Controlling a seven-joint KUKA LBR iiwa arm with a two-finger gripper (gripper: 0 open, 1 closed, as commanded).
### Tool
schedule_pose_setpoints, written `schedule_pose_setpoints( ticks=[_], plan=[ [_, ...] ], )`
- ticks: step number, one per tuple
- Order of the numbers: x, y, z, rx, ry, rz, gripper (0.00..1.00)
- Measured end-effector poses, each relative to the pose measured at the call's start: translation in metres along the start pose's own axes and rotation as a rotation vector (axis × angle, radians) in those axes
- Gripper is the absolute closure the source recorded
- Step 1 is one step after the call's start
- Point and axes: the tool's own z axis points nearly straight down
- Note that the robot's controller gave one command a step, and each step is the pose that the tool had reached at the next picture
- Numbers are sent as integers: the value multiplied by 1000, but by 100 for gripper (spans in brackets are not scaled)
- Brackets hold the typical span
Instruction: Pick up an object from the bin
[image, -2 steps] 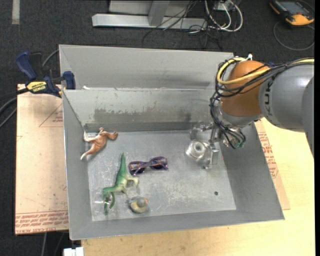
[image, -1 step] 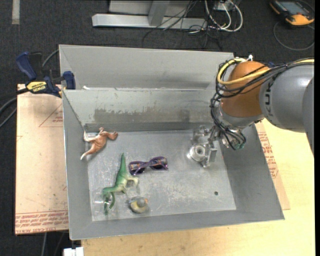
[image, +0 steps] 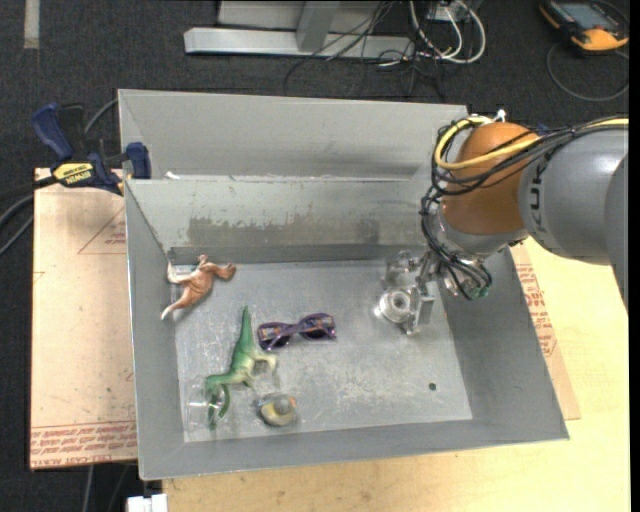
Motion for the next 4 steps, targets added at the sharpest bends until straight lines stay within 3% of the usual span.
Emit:
schedule_pose_setpoints(
  ticks=[2,4],
  plan=[
    [1,1,-3,-1,3,-1,100],
    [0,1,-35,-1,1,-2,100]
  ],
)
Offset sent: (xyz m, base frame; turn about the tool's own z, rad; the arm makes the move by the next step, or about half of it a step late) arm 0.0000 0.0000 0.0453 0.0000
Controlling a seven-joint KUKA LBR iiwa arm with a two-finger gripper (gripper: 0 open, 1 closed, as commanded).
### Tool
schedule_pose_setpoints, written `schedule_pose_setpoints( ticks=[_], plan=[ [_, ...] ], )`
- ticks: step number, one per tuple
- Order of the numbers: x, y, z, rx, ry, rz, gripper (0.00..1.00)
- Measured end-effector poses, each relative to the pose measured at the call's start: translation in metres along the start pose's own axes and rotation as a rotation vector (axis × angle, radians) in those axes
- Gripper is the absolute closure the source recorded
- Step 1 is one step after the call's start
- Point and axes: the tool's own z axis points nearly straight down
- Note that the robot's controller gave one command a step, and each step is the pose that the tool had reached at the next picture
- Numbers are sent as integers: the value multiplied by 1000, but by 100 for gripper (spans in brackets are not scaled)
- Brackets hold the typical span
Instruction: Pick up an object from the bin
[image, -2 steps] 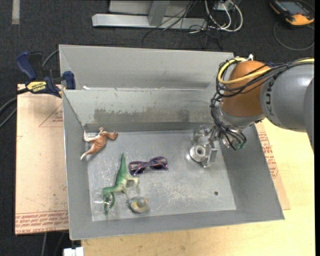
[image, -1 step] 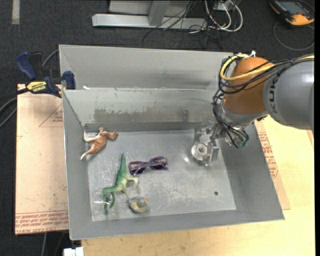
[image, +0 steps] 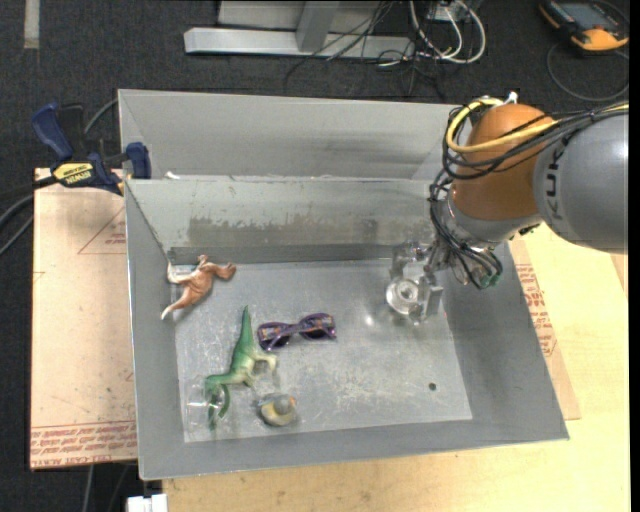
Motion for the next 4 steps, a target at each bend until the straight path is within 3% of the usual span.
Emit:
schedule_pose_setpoints(
  ticks=[4],
  plan=[
    [-2,0,-24,1,-6,-1,100]
  ],
)
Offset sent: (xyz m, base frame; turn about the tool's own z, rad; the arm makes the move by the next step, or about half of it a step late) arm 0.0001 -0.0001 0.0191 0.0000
